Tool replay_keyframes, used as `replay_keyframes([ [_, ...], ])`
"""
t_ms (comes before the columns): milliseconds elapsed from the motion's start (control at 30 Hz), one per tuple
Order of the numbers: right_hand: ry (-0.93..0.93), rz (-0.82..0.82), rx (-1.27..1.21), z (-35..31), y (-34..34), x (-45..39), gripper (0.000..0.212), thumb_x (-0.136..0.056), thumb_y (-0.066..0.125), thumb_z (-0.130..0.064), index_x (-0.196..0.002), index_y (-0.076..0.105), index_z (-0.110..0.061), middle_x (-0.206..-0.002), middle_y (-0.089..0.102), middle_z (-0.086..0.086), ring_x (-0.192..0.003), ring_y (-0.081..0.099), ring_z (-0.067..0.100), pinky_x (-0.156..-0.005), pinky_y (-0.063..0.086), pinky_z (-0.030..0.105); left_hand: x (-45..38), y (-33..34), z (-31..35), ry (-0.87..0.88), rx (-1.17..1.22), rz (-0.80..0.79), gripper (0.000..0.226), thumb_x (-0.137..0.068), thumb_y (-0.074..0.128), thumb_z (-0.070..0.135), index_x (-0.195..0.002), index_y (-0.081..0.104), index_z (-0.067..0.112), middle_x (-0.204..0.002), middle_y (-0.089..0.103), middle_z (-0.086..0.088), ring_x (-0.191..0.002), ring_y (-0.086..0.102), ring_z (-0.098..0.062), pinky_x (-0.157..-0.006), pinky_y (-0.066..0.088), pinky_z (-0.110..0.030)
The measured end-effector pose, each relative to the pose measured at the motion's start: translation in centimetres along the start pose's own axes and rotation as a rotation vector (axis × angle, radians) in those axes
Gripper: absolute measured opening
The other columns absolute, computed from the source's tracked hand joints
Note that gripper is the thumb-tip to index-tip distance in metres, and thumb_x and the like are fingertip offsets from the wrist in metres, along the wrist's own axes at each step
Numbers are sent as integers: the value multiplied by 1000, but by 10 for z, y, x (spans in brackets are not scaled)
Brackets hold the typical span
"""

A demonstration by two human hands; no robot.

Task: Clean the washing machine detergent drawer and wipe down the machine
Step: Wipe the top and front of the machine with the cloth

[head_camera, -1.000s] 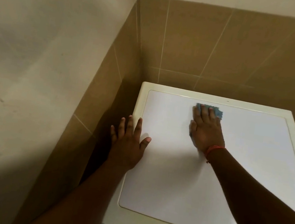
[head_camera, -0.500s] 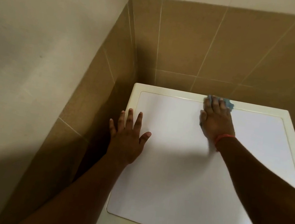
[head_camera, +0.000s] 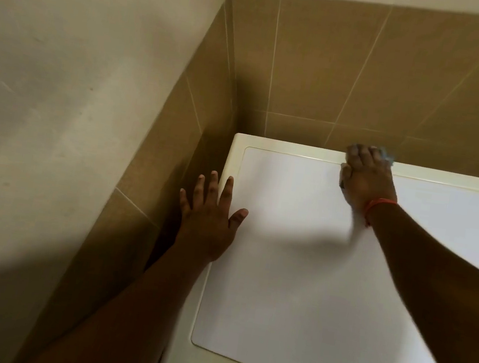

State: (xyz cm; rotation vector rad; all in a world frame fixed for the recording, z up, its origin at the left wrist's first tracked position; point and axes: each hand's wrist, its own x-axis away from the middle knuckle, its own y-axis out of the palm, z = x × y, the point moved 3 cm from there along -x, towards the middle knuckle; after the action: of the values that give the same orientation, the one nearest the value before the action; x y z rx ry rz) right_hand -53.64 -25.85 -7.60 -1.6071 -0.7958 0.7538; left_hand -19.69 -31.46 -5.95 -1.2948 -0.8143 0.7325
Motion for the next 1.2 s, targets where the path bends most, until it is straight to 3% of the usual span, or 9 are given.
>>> replay_keyframes([
  [167,132,19,7,-26,-2,-8,51,-94,33,-31,-135,45,-2,-132,51,23,-124,42,43,-104,31,55,4,2,-14,-15,38,-8,92,-78,-23,72,-155,-3,26,-164,-1,-9,-151,-5,-32,-118,3,-61],
  [267,-254,-13,46,-73,11,-12,59,-93,24,-37,-137,45,-4,-134,52,20,-124,42,41,-102,36,52,8,3,-21,-6,35,-13,94,-77,-24,72,-156,-3,26,-164,-2,-8,-151,-5,-32,-119,3,-59],
  [367,-31,-29,-25,-105,10,-20,55,-94,29,-34,-137,45,-5,-136,50,21,-129,40,42,-107,30,54,12,5,-29,-20,74,-21,94,-75,-25,73,-156,-4,27,-164,-4,-7,-151,-6,-31,-119,1,-58],
  [467,-269,-51,10,-157,27,-11,61,-94,22,-37,-144,39,-6,-145,44,17,-135,35,39,-112,27,55,14,8,-37,-19,88,-21,93,-77,-23,73,-156,-4,27,-165,-3,-7,-151,-6,-31,-119,0,-57],
  [600,-215,-65,-42,-199,25,-14,57,-98,31,-35,-148,34,-8,-150,38,15,-140,30,38,-114,22,52,19,10,-49,-41,103,-28,85,-83,-9,70,-156,0,27,-164,0,-8,-150,-3,-31,-119,1,-56],
  [667,-451,-96,-8,-217,30,-15,60,-96,25,-38,-147,37,-8,-149,40,17,-137,35,39,-110,29,52,22,12,-54,-45,107,-16,81,-86,-4,68,-156,1,27,-164,1,-8,-150,-2,-31,-118,1,-56],
  [1033,-353,-103,-50,-244,35,1,54,-102,31,-34,-151,30,-13,-156,29,10,-146,21,33,-117,19,51,35,20,-66,-63,89,-33,85,-84,-10,71,-156,1,26,-164,2,-9,-150,-1,-31,-118,2,-56],
  [1133,-606,-145,-15,-247,34,30,54,-103,29,-37,-152,29,-16,-159,27,7,-148,19,31,-117,21,50,37,17,-61,-51,85,-22,87,-83,-14,71,-156,2,26,-164,4,-9,-150,0,-32,-118,3,-57],
  [1200,-504,-122,-72,-219,31,30,53,-103,29,-34,-153,27,-16,-159,28,8,-147,21,30,-118,21,48,38,15,-59,-51,84,-33,83,-85,-8,69,-156,1,27,-164,2,-8,-150,-1,-31,-118,2,-56],
])
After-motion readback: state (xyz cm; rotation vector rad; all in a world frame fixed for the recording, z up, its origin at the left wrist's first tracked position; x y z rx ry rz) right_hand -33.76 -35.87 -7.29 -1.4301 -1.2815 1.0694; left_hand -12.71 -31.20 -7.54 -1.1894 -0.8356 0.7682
